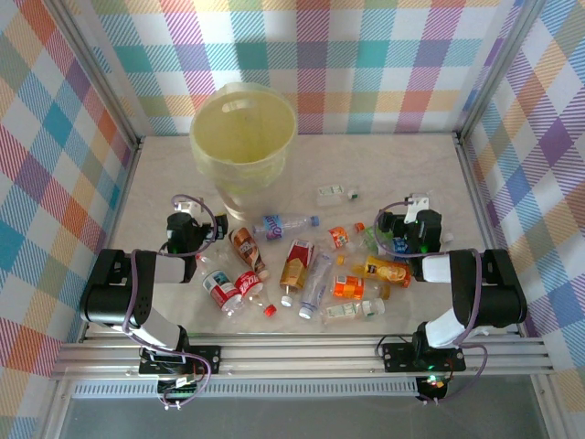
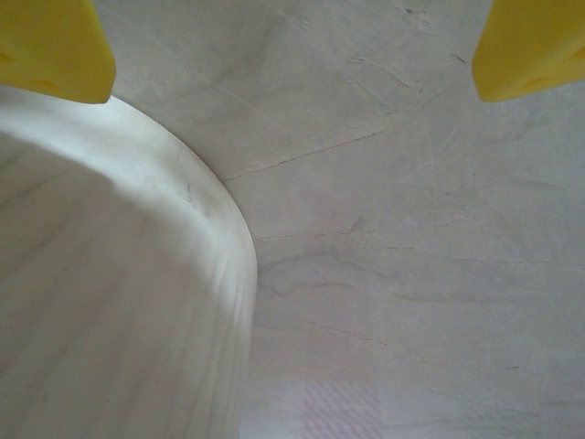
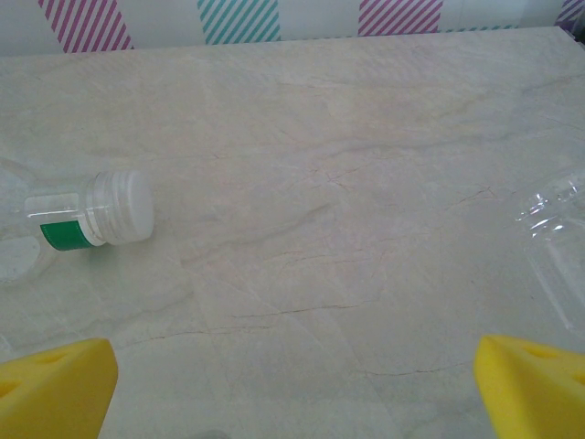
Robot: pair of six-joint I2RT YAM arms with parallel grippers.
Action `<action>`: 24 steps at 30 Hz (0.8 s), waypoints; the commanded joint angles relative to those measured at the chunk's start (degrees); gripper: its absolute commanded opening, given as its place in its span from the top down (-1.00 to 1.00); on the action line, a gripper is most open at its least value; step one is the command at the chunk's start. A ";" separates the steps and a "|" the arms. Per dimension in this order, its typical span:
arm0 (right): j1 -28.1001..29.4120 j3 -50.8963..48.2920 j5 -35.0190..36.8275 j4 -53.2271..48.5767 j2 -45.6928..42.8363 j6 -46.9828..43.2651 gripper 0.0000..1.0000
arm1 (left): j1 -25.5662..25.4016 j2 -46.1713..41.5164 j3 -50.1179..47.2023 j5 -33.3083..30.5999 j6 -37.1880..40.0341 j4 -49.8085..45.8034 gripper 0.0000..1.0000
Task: Put the plastic bottles in the bin
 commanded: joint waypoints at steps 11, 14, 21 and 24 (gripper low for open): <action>-0.46 1.31 -0.94 -0.07 0.56 0.20 -0.99 | 0.37 0.51 0.93 -0.54 -0.34 -0.32 -1.00; -0.47 1.27 -0.98 -0.08 0.56 0.06 -0.99 | 0.32 0.49 0.93 -0.62 -0.32 -0.40 -1.00; -0.47 0.83 -0.73 0.50 0.27 0.04 -0.99 | 0.37 -0.29 0.69 -1.36 -0.55 -0.54 -1.00; -0.42 -0.02 0.46 1.07 -0.81 0.73 -0.99 | 0.30 -1.35 -0.20 -2.33 -1.05 0.31 -1.00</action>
